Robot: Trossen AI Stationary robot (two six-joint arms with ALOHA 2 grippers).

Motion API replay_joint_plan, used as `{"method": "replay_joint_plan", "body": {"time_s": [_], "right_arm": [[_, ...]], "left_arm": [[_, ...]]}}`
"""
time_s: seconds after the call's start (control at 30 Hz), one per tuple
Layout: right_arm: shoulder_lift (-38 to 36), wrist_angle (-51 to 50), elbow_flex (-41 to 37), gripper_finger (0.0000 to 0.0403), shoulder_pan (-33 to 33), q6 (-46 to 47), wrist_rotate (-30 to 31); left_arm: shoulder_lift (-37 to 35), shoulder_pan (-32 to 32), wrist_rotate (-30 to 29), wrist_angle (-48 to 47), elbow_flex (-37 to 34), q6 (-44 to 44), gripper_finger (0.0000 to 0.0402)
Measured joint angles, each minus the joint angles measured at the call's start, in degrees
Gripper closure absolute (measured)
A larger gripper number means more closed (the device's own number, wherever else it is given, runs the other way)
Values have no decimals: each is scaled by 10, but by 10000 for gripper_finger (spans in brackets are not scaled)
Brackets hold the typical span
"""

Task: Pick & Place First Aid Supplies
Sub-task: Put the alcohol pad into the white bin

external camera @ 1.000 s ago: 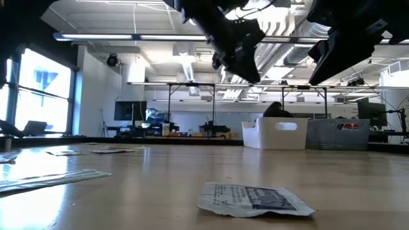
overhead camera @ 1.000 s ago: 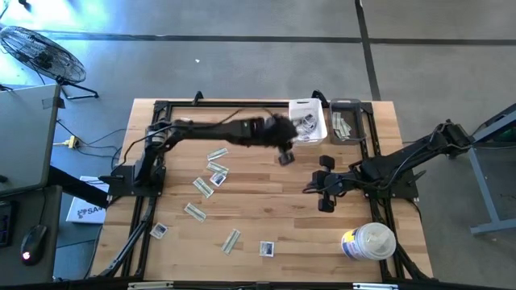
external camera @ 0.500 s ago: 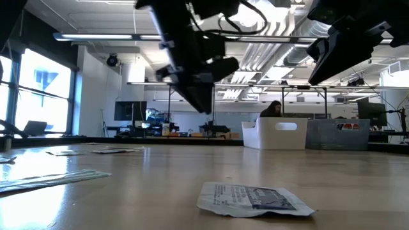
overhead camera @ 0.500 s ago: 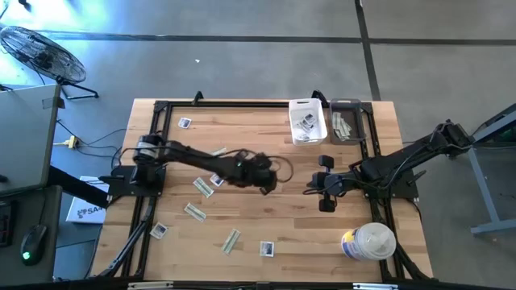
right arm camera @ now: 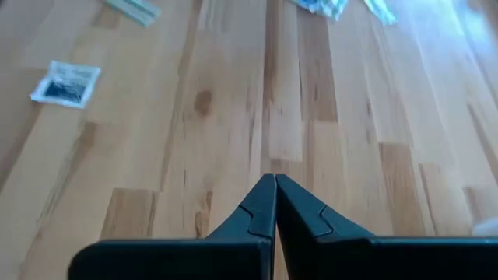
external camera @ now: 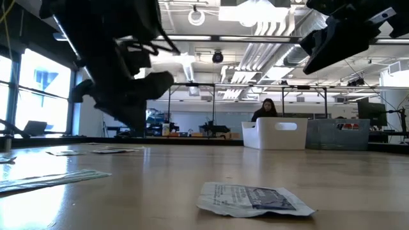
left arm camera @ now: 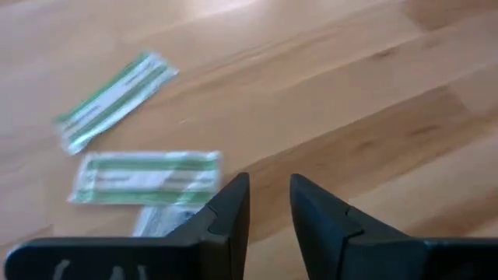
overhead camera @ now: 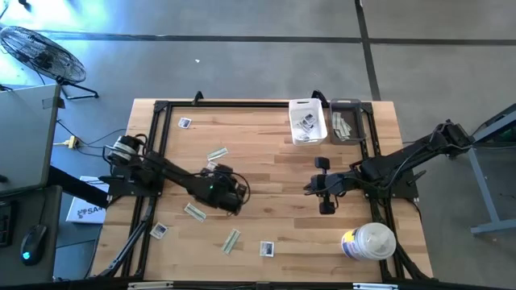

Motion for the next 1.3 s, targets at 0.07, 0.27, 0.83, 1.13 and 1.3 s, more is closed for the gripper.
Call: {"method": "replay_joint_plan", "body": {"time_s": [0.07,0.27,0.83,1.13,1.3], "right_arm": [[0,14,0,400,0,-10,0],[0,34,0,396,0,-23,0],[0,34,0,401,0,-22,0],[0,33,0,399,0,-17,0],[0,32,0,401,0,-17,0]], "left_arm": [[0,8,11,10,-14,-20,310],[0,20,14,46,-49,-33,310],[30,18,29,73,-66,-49,262],[53,17,20,83,-64,-53,299],[53,18,34,58,-63,-67,346]]}}
